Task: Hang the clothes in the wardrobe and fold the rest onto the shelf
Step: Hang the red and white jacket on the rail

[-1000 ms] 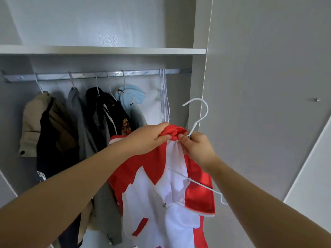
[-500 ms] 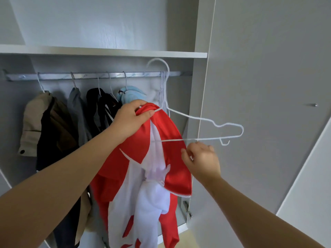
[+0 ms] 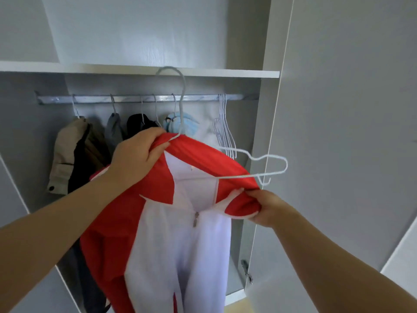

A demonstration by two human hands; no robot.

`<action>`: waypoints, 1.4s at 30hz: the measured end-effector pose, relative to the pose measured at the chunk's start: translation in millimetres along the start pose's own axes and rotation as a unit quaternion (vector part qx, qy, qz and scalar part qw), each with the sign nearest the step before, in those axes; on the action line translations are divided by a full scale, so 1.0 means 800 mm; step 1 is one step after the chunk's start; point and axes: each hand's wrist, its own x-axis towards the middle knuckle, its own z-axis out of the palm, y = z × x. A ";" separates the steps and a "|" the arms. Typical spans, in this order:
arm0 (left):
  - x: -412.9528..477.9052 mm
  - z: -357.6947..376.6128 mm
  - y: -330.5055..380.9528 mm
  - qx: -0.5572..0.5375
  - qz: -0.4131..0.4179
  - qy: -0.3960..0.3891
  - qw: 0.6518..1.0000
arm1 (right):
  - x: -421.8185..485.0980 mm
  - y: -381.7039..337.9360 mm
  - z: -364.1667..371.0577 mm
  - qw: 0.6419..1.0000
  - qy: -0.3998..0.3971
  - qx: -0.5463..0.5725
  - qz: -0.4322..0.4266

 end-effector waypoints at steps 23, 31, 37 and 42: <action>-0.062 0.054 0.006 0.154 0.164 0.024 0.974 | 0.003 -0.024 0.019 0.784 0.216 -0.494 -0.306; -0.043 0.082 0.035 0.011 -0.100 -0.080 0.992 | -0.034 0.009 0.077 0.812 -0.125 -0.468 -0.325; -0.017 0.053 0.025 -0.093 -0.086 -0.038 0.991 | -0.027 -0.018 0.060 0.668 0.065 -0.528 -0.520; -0.008 0.039 0.012 -0.172 -0.107 -0.016 0.979 | -0.005 -0.044 0.032 0.619 0.141 -0.671 -0.383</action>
